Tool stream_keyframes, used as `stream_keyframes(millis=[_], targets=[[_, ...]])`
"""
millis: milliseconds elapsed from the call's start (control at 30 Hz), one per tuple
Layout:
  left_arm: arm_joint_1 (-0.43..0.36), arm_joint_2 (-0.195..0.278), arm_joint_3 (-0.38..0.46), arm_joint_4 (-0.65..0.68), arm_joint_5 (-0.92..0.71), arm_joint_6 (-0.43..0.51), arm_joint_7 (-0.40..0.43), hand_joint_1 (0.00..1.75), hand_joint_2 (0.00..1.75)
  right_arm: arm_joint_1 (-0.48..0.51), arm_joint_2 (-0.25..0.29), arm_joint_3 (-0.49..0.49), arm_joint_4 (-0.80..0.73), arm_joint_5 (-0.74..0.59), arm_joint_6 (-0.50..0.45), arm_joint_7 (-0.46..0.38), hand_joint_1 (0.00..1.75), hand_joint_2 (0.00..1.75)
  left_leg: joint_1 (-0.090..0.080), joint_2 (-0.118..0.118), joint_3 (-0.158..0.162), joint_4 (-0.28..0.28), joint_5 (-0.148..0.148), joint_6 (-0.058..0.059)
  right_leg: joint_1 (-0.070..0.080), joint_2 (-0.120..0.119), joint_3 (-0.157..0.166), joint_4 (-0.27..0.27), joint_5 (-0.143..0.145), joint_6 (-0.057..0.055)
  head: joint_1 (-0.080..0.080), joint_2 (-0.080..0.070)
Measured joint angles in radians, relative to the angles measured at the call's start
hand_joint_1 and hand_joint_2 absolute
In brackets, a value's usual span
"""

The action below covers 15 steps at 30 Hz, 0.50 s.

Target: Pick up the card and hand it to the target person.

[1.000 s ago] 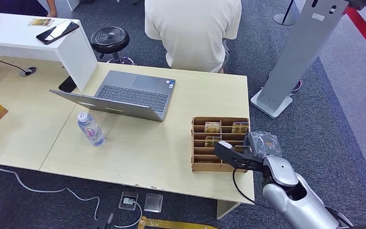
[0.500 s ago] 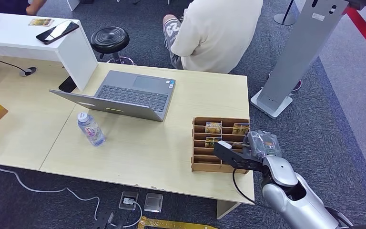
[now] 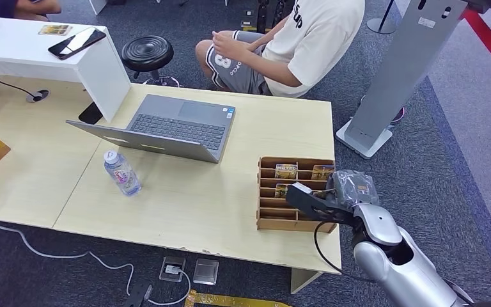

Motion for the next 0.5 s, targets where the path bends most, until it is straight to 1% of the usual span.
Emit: stream_keyframes(millis=[200,500], targets=[[0.000,0.004,0.000,0.000,0.002,0.000,0.000,0.00,1.75,-0.041,-0.021,-0.006,-0.083,-0.037,0.034,0.027,1.54,1.75,0.000,0.000,0.000,0.000,0.000,0.000,0.000,0.000,0.000,0.000,0.000,0.000,0.000,0.000],[0.000,0.005,0.000,0.000,0.008,0.000,0.000,0.00,1.75,-0.062,-0.040,-0.037,-0.188,-0.017,0.056,0.032,1.54,1.75,0.000,0.000,0.000,0.000,0.000,0.000,0.000,0.000,0.000,0.000,0.000,0.000,0.000,0.000]])
